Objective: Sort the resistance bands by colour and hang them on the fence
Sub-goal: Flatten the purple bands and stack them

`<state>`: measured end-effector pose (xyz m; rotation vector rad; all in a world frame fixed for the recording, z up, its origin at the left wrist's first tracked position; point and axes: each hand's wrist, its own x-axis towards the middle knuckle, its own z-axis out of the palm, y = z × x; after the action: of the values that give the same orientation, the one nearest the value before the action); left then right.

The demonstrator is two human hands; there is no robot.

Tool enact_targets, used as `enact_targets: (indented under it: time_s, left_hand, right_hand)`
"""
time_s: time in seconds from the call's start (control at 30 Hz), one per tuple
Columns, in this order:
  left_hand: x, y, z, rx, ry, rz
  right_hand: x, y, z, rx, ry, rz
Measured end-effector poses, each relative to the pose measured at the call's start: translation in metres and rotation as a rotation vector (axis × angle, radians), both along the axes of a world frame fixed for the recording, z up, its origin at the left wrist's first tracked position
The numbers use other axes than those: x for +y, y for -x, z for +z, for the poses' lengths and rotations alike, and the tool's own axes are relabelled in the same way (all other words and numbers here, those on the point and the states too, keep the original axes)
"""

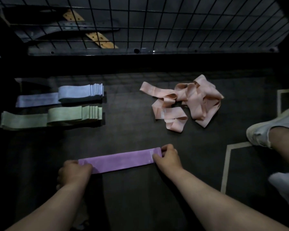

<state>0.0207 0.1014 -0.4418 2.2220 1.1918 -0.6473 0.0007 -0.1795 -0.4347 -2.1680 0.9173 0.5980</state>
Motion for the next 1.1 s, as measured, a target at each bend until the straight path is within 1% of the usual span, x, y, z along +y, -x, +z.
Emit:
enact_targets:
  time_s: [0.07, 0.17, 0.23, 0.27, 0.3, 0.37, 0.4, 0.47, 0.53, 0.6, 0.63, 0.7, 0.77, 0.8, 0.87, 0.9, 0.93, 0.97, 1.03, 1.07, 1.1]
  left_hand:
    - [-0.009, -0.003, 0.014, 0.007, -0.082, -0.054]
    - [-0.032, -0.013, 0.033, -0.090, -0.162, -0.199]
    - [-0.054, -0.026, 0.035, -0.146, -0.126, -0.308]
    - [-0.065, -0.032, 0.036, -0.163, -0.095, -0.352]
    - [-0.078, -0.038, 0.038, -0.188, -0.069, -0.395]
    - [-0.109, -0.050, 0.042, -0.268, -0.020, -0.479]
    - [-0.125, -0.056, 0.043, -0.299, 0.012, -0.523]
    - [-0.154, -0.068, 0.046, -0.297, 0.104, -0.594]
    - [-0.181, -0.083, 0.046, -0.257, 0.255, -0.650]
    - [-0.203, -0.099, 0.045, -0.225, 0.415, -0.684]
    - [-0.210, -0.106, 0.044, -0.209, 0.477, -0.692]
    - [-0.225, -0.119, 0.039, -0.169, 0.560, -0.713]
    - [-0.238, -0.130, 0.033, -0.156, 0.667, -0.649]
    - [-0.244, -0.135, 0.031, -0.143, 0.733, -0.565]
    - [-0.253, -0.141, 0.026, -0.120, 0.861, -0.336]
    - [-0.255, -0.143, 0.021, -0.117, 0.903, -0.250]
    - [-0.255, -0.143, 0.016, -0.115, 0.925, -0.206]
    - [-0.254, -0.143, 0.009, -0.114, 0.931, -0.195]
    - [-0.254, -0.141, 0.001, -0.118, 0.885, -0.266]
    - [-0.253, -0.139, 0.000, -0.129, 0.844, -0.281]
    - [-0.251, -0.138, 0.000, -0.149, 0.818, -0.253]
  right_hand:
    - [-0.008, -0.003, 0.003, -0.030, 0.013, -0.012]
    - [-0.026, -0.015, 0.006, -0.090, 0.199, 0.002]
    - [-0.042, -0.031, 0.007, -0.105, 0.347, 0.016]
    - [-0.050, -0.040, 0.007, -0.108, 0.389, -0.004]
    - [-0.058, -0.050, 0.009, -0.108, 0.405, -0.048]
    - [-0.082, -0.072, 0.014, -0.105, 0.376, -0.167]
    - [-0.098, -0.084, 0.015, -0.105, 0.345, -0.203]
    - [-0.122, -0.103, 0.018, -0.056, 0.281, -0.178]
    - [-0.142, -0.119, 0.014, 0.001, 0.253, -0.133]
    - [-0.152, -0.130, 0.010, 0.010, 0.255, -0.132]
    - [-0.155, -0.133, 0.006, -0.032, 0.268, -0.119]
    - [-0.162, -0.137, 0.001, -0.237, 0.276, -0.060]
    - [-0.158, -0.136, 0.000, -0.401, 0.264, -0.012]
    - [-0.151, -0.134, 0.003, -0.449, 0.257, 0.036]
    - [-0.134, -0.126, 0.005, -0.554, 0.227, 0.233]
    - [-0.127, -0.119, 0.005, -0.582, 0.191, 0.346]
    - [-0.119, -0.113, 0.007, -0.566, 0.139, 0.468]
    - [-0.113, -0.106, 0.010, -0.517, 0.076, 0.587]
    - [-0.106, -0.097, 0.016, -0.414, 0.025, 0.800]
    - [-0.104, -0.094, 0.016, -0.432, 0.045, 0.878]
    - [-0.103, -0.093, 0.018, -0.488, 0.054, 0.905]
